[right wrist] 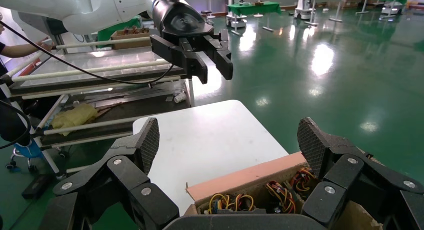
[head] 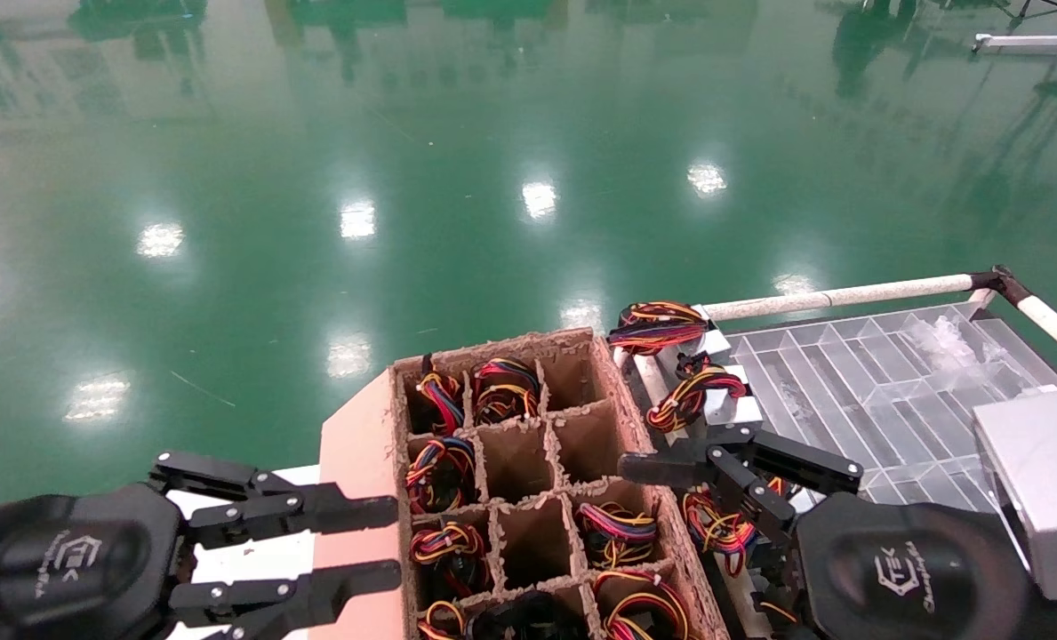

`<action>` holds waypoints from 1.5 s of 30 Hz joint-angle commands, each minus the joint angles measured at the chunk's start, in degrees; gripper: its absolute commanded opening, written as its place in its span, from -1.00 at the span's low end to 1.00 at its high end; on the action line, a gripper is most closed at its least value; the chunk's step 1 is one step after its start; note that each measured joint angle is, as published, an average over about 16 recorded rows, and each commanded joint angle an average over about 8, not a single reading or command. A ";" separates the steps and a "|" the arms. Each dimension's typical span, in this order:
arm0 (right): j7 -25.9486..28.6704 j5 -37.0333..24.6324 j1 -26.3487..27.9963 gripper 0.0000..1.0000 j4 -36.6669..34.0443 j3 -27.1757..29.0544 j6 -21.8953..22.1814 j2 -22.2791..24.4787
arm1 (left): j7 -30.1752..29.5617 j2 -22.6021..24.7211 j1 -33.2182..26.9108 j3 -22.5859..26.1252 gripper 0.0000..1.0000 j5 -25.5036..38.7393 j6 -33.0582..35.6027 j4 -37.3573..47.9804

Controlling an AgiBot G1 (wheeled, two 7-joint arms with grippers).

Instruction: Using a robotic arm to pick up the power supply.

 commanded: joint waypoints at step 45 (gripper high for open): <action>-1.70 -24.01 9.25 0.85 -4.88 -7.59 8.85 -3.58 | 0.01 0.00 -0.01 0.01 1.00 0.00 0.01 0.01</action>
